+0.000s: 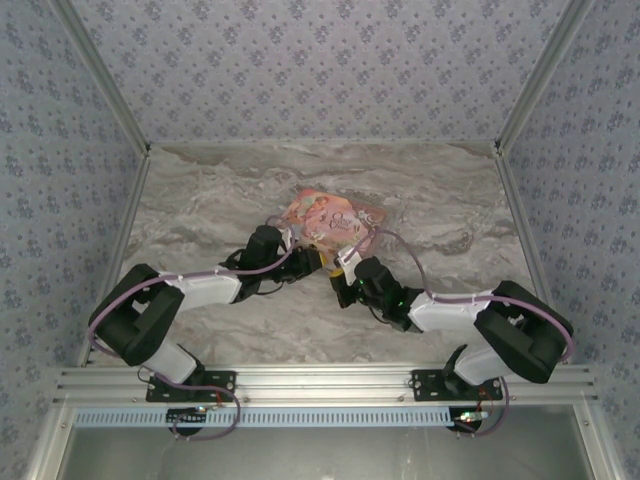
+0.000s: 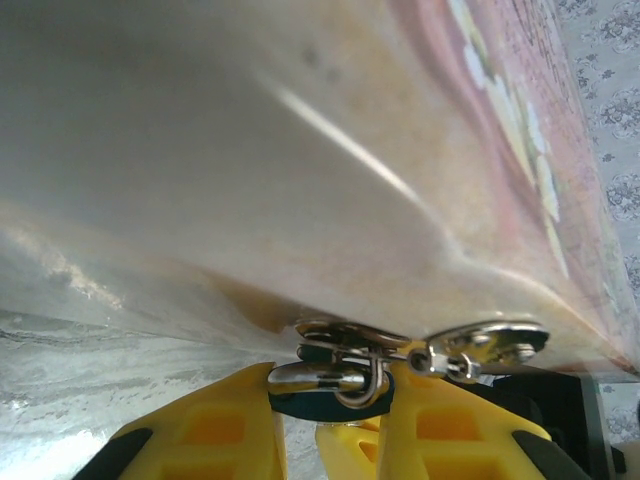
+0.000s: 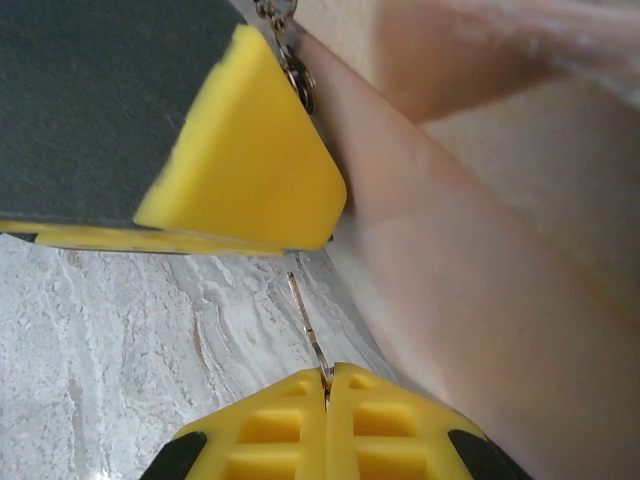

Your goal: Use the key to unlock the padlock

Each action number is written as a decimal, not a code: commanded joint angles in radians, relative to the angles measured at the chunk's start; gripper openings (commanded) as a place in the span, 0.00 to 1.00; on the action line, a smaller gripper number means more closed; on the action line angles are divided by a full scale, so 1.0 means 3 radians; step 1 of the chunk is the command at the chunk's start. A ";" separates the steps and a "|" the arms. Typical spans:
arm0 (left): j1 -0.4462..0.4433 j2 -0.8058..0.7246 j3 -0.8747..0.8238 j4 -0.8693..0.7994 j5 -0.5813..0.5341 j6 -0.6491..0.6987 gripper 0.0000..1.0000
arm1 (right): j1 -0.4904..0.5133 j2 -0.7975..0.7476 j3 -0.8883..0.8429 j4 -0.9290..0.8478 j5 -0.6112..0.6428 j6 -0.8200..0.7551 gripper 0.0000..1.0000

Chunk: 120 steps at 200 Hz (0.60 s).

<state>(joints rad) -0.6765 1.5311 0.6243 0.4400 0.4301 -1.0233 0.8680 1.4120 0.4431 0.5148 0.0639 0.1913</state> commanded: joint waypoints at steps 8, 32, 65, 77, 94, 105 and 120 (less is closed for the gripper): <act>-0.0030 -0.0115 0.0109 0.0098 0.0136 -0.0084 0.19 | -0.0035 0.0011 -0.0050 0.0062 0.0053 0.0088 0.00; -0.0029 -0.0113 0.0108 0.0101 0.0133 -0.0089 0.19 | -0.0030 0.0006 -0.0050 0.0079 0.0049 0.0093 0.00; -0.0028 -0.0104 0.0109 0.0103 0.0134 -0.0087 0.19 | -0.0038 0.0006 -0.0060 0.0132 0.0072 0.0128 0.00; -0.0030 -0.0106 0.0108 0.0104 0.0131 -0.0091 0.19 | -0.0043 0.0007 -0.0070 0.0165 0.0065 0.0146 0.00; -0.0027 -0.0103 0.0112 0.0103 0.0136 -0.0095 0.19 | -0.0041 0.0003 -0.0078 0.0203 0.0055 0.0174 0.00; -0.0028 -0.0102 0.0108 0.0103 0.0133 -0.0095 0.19 | -0.0041 0.0005 -0.0076 0.0221 0.0058 0.0180 0.00; -0.0030 -0.0097 0.0111 0.0109 0.0136 -0.0095 0.19 | -0.0050 0.0009 -0.0071 0.0216 0.0056 0.0186 0.00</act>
<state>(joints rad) -0.6765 1.5311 0.6239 0.4412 0.4301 -1.0317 0.8677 1.4120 0.4320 0.5499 0.0639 0.2249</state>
